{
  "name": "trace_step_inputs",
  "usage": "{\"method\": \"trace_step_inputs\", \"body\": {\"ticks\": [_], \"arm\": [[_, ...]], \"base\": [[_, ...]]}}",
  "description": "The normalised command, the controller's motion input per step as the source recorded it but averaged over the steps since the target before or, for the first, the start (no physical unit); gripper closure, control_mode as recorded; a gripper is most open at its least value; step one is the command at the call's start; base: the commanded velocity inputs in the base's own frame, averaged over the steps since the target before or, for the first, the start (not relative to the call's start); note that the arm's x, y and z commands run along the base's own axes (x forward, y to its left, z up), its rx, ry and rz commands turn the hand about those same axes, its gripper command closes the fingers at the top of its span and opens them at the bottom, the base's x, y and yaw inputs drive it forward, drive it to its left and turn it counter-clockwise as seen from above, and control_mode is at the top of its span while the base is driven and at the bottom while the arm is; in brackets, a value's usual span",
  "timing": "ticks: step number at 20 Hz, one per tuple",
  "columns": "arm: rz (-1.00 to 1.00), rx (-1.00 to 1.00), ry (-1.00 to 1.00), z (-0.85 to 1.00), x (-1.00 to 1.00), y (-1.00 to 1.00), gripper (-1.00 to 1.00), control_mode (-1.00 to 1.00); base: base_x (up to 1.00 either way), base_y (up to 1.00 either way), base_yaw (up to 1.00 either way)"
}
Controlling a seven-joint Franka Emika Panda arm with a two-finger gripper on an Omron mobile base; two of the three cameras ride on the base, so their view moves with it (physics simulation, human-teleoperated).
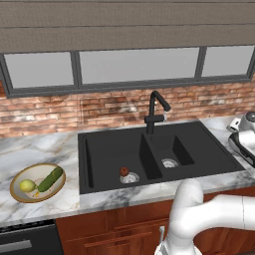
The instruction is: There is a mixed pile of frozen fruits and vegetables on the counter. Locate all the frozen vegetables and place the items in a bowl on the counter. Take all the frozen fruits and defrost them in a running sink.
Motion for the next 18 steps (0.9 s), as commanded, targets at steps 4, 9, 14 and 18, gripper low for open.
{"method": "trace_step_inputs", "body": {"ticks": [4,9,14,18], "arm": [[0.00,0.01,0.00,-0.07,0.00,-0.05,-1.00,-1.00],[0.00,0.01,0.00,-0.11,0.01,-0.05,-1.00,-1.00],[0.00,0.00,0.00,-0.08,0.01,-0.07,-1.00,-1.00],[0.00,0.00,0.00,-0.01,0.02,-0.09,-1.00,-1.00]], "base": [[0.00,0.00,0.00],[0.00,0.00,0.00],[0.00,0.00,0.00],[0.00,0.00,0.00]]}}
